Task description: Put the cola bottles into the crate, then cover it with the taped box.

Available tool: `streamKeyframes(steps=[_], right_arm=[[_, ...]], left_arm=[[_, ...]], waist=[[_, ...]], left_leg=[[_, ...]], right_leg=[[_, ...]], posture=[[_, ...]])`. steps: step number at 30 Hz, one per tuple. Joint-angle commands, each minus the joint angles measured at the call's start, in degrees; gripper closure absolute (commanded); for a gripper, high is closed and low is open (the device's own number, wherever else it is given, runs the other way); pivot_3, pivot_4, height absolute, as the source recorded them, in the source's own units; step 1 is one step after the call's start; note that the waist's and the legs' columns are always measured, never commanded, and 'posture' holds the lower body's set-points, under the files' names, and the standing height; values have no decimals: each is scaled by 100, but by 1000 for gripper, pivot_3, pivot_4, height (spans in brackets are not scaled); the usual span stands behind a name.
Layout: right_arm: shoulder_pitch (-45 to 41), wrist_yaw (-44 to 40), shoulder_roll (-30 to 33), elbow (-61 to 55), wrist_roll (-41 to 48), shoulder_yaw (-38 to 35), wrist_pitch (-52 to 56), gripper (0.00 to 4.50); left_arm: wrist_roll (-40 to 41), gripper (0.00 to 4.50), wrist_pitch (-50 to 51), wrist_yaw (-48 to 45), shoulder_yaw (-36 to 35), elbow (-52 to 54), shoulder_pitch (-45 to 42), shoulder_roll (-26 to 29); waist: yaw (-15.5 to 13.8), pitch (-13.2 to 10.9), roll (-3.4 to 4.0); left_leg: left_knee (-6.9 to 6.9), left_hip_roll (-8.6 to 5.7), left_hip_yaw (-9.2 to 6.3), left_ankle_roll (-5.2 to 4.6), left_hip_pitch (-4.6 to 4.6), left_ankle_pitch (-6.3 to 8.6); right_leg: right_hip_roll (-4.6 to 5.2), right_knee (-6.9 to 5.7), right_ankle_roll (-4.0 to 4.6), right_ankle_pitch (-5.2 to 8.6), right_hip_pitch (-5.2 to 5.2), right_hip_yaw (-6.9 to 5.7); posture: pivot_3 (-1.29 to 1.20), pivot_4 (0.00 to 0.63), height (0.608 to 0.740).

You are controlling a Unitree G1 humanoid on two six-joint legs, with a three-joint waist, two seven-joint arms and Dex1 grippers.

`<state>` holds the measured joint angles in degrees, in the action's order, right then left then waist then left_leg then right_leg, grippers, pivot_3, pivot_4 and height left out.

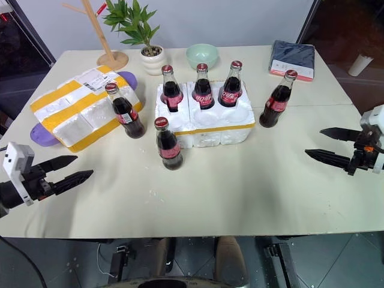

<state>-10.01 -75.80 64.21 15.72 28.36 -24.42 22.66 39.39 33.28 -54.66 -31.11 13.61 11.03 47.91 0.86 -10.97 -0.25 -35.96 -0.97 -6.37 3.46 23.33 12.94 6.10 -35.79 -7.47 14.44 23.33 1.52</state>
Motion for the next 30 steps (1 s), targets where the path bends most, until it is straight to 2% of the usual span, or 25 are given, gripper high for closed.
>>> streamKeyframes(steps=[1, 6, 13, 18, 23, 28, 30], right_arm=[[-5, 26, 25, -131, 79, -275, -93, 0], [-20, 50, 34, 8, 14, -274, -209, 0], [166, 117, 31, -202, 128, -446, -67, 0], [304, 145, 50, -410, 230, -628, 123, 0], [447, 38, 95, -1321, 678, -911, 617, 0], [376, 92, 155, -2294, 1122, -941, 1166, 0], [309, 79, 208, -2606, 1376, -1031, 1433, 0]], left_arm=[[-59, 51, -69, 94, 11, 22, -146, -3], [-96, 51, -56, 389, 97, 48, -453, -154], [-148, 51, -54, 263, 141, -35, -419, -164], [-3, 51, 42, 241, 181, -262, -920, -121], [81, 51, 173, 16, 462, -100, -1352, -16], [-486, 51, 8, 190, 1158, -494, -2168, 97], [-694, 51, -92, 357, 1395, -756, -2565, -53]], waist=[[-1, 0, 0], [0, 0, 0], [9, 0, 0], [-19, 0, 0], [-5, 0, 0], [-7, 0, 0], [-9, 0, 0]], left_leg=[[0, 0, 0, 0, 0, 0], [-1, 0, 0, 0, 0, 0], [0, 0, 1, 0, -2, 0], [-7, 0, 0, 0, -2, 0], [-7, -1, 0, 0, -1, 0], [-8, -1, -1, 0, -5, 0], [-11, -1, -1, -1, -5, 0]], right_leg=[[0, 0, 0, 0, 0, 0], [0, 0, -1, 0, -2, 0], [-1, -3, -2, -1, -1, 0], [-1, -8, -1, -1, -3, 0], [-1, -9, -3, -2, -4, 0], [-2, -21, -4, -1, -2, 0], [-3, -20, -5, -1, -4, 0]], posture=[[0, 150, 739], [0, 150, 739], [0, 150, 739], [0, 150, 739], [0, 150, 739], [0, 150, 739], [0, 150, 739]])
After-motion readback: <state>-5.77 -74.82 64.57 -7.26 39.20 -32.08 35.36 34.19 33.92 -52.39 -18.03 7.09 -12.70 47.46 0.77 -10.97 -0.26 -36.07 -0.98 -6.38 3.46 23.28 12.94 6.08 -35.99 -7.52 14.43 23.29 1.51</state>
